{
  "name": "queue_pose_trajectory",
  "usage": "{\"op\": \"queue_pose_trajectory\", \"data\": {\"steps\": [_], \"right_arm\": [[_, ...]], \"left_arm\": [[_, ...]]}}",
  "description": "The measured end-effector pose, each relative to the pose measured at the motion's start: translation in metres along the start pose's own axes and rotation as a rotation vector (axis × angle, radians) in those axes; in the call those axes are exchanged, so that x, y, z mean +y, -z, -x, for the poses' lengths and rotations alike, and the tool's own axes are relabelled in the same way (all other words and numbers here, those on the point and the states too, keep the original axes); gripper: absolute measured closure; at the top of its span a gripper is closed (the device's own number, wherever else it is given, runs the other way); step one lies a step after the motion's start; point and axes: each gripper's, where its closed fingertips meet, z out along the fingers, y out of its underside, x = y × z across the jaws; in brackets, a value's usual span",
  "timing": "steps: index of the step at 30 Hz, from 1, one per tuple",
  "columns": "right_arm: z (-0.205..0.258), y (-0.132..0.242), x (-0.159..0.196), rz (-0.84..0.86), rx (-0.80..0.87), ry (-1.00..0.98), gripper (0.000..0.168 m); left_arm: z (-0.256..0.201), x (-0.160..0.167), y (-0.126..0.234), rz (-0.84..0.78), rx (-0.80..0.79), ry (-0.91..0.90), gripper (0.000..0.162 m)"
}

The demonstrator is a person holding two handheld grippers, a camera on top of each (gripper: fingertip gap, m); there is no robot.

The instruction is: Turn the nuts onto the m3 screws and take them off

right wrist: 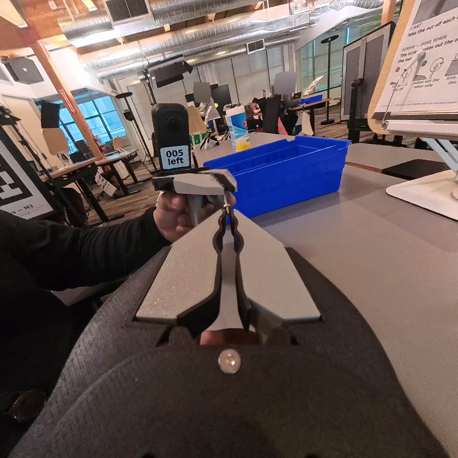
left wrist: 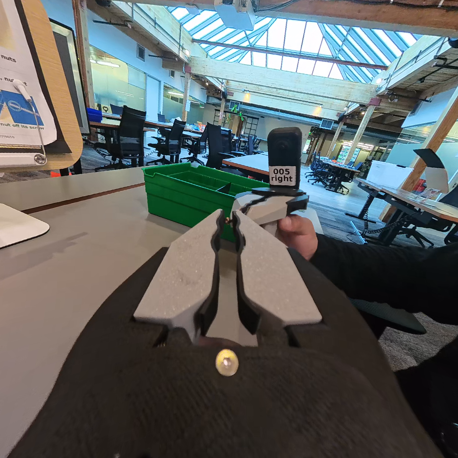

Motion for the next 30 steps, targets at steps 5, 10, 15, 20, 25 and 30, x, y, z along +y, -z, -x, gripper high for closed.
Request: {"op": "queue_pose_trajectory", "data": {"steps": [5,10,15,20,25,30], "right_arm": [[0.001,0.001,-0.001,-0.008,-0.010,-0.012,0.168],[0.000,0.003,-0.004,-0.022,-0.020,-0.034,0.168],[0.001,0.004,-0.005,-0.031,-0.037,-0.046,0.168],[0.008,0.006,-0.008,-0.040,-0.075,-0.044,0.168],[0.011,0.005,-0.007,-0.033,-0.085,-0.036,0.168],[0.012,0.005,-0.006,-0.027,-0.088,-0.035,0.168]], "left_arm": [[0.001,0.001,0.000,0.005,0.000,0.012,0.158],[0.000,0.003,0.000,0.010,0.021,0.047,0.153],[-0.005,0.002,0.001,0.004,0.086,0.129,0.150],[-0.013,0.007,0.003,0.041,0.135,0.117,0.152],[-0.016,0.010,0.002,0.057,0.144,0.114,0.154],[-0.017,0.011,0.003,0.062,0.147,0.083,0.160]]}}
